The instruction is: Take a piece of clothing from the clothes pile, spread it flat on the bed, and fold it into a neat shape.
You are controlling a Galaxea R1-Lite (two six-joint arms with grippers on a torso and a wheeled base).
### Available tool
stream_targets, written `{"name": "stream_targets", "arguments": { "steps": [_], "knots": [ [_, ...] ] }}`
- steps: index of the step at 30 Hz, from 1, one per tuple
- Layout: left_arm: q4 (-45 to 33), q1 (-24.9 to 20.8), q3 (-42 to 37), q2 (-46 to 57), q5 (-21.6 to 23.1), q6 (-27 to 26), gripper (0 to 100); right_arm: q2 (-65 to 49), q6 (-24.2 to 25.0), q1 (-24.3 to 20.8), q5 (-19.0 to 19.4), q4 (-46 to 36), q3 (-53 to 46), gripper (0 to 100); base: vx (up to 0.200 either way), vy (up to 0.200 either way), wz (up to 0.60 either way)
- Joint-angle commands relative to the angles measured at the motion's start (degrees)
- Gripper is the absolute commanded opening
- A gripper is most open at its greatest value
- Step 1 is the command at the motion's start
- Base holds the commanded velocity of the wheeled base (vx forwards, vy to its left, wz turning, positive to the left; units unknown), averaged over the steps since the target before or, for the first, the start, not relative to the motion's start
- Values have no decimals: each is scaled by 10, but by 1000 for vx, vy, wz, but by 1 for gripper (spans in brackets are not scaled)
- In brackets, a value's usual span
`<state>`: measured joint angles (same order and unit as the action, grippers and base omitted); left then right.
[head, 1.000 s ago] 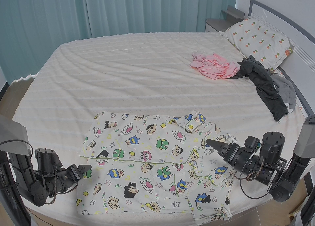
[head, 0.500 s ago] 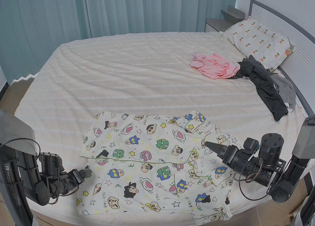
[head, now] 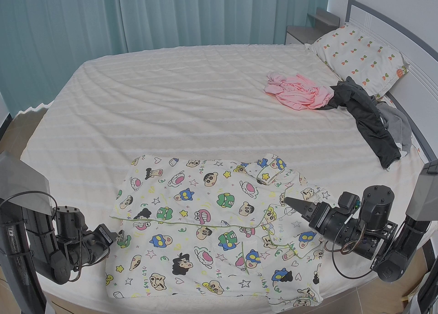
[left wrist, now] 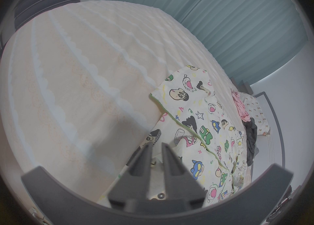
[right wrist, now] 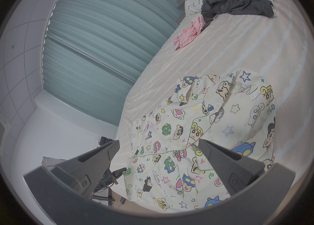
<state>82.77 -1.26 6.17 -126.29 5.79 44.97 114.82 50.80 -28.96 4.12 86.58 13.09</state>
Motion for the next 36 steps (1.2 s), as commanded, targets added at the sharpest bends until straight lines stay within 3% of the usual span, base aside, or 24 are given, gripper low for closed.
{"name": "stream_targets", "arguments": {
  "steps": [1,16,23,36],
  "knots": [
    [1,0,-5,4,-2,-1,0,0,0,0,0,1,0,100,0,0,0],
    [66,-1,-41,67,-3,-8,0,1,-1,0,0,1,0,100,0,0,0],
    [66,48,-27,58,-10,-67,0,0,-1,0,0,0,0,100,0,0,0],
    [66,84,9,15,-5,-62,0,0,-1,0,0,0,0,100,0,0,0]
  ]
}}
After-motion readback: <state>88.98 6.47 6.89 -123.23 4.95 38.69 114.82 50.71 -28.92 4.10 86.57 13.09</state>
